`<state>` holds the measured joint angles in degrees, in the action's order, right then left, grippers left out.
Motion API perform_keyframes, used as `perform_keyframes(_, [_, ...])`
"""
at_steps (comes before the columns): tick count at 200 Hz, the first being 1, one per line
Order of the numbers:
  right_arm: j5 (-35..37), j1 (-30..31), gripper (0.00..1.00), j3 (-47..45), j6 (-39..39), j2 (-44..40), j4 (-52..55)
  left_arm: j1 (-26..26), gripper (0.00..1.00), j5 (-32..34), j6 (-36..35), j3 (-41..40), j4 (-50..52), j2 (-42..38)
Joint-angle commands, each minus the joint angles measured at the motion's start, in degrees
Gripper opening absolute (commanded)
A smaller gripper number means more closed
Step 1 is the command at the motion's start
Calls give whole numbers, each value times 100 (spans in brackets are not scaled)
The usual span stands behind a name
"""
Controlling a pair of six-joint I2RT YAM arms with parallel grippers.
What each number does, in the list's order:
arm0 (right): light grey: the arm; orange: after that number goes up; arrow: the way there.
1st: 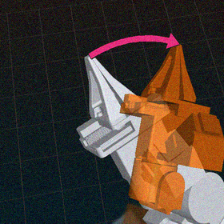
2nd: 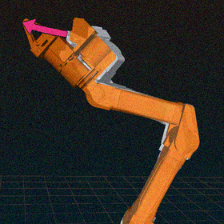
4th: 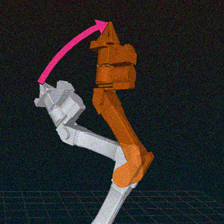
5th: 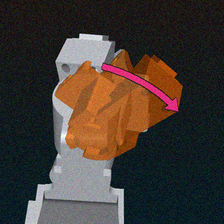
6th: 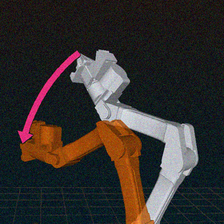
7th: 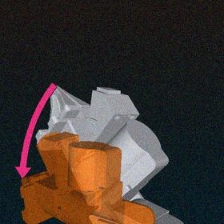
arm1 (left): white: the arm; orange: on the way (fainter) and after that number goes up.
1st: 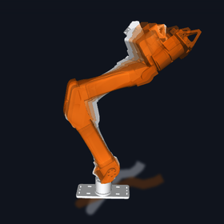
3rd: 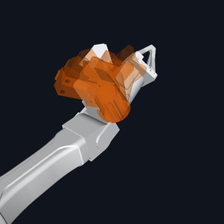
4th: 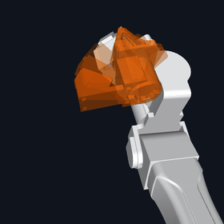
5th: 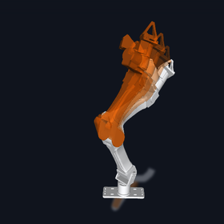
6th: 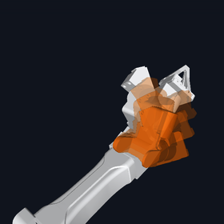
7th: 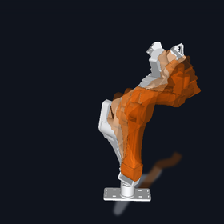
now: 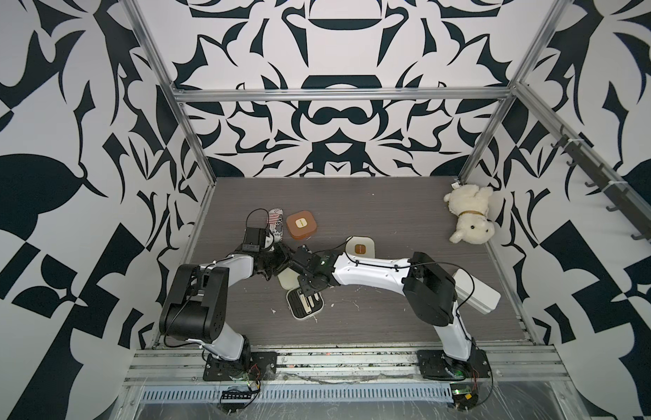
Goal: Organize nail clipper sets
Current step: Place the nail clipper in the storage box.
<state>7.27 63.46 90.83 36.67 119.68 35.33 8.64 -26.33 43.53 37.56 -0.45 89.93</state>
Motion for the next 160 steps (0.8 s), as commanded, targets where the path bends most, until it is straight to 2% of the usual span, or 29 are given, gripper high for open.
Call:
perform_keyframes(1, [-44,-12,5,3,-82,-199,-176,14,59,468,-53,-337,768,285])
perform_keyframes(160, [-112,32,5,-497,-55,-319,-427,14,59,506,-59,-283,834,340])
